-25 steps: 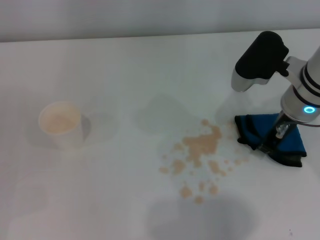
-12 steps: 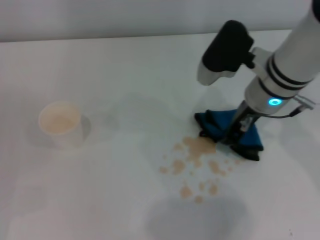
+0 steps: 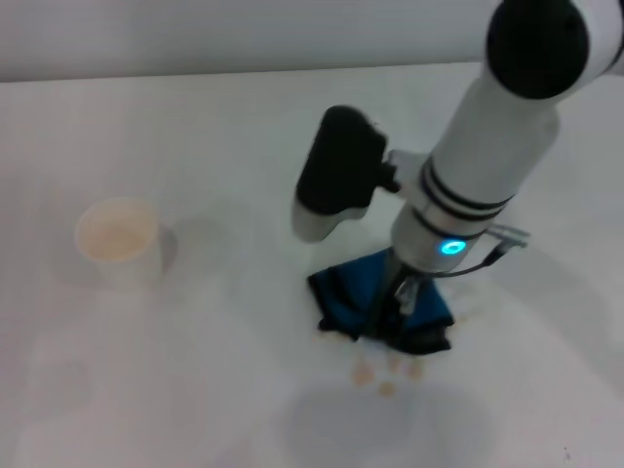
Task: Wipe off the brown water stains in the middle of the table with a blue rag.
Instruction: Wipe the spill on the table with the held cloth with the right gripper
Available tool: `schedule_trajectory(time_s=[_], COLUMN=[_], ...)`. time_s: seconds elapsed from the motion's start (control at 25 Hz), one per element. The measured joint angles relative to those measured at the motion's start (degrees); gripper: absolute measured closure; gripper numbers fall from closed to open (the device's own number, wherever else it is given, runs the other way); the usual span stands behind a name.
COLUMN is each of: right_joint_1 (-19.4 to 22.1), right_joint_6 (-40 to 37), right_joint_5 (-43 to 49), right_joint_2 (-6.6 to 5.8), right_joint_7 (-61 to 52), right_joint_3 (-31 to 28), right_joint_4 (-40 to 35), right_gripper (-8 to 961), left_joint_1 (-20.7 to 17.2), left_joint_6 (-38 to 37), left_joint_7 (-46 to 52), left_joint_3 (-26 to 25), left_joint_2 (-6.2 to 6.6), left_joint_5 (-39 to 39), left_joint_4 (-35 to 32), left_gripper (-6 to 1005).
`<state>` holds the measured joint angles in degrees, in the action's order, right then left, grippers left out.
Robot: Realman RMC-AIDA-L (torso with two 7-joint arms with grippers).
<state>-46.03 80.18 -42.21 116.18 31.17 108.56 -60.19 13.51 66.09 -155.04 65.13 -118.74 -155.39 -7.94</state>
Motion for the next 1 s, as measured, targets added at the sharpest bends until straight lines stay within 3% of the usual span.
schedule_trajectory(time_s=[0.6, 0.88, 1.0], right_joint_1=[-4.2, -3.3, -1.7], right_joint_6=[3.6, 9.3, 12.1], right_joint_5=[-5.7, -4.4, 0.2], right_joint_2=[0.02, -0.01, -0.13], right_joint_7=[-3.3, -3.1, -4.3], right_joint_3=[11.1, 13.7, 12.5], right_joint_4=[-8.9, -8.0, -7.9], right_gripper=[823, 823, 822], left_joint_1=[0.0, 0.0, 0.3], left_joint_6=[0.0, 0.0, 0.0], left_joint_7=[0.1, 0.2, 0.2], left_joint_3=[0.0, 0.0, 0.0], left_joint_2=[-0.08, -0.11, -0.10], left_joint_5=[1.2, 1.2, 1.2], left_joint_4=[0.0, 0.0, 0.0], left_gripper=[120, 120, 120])
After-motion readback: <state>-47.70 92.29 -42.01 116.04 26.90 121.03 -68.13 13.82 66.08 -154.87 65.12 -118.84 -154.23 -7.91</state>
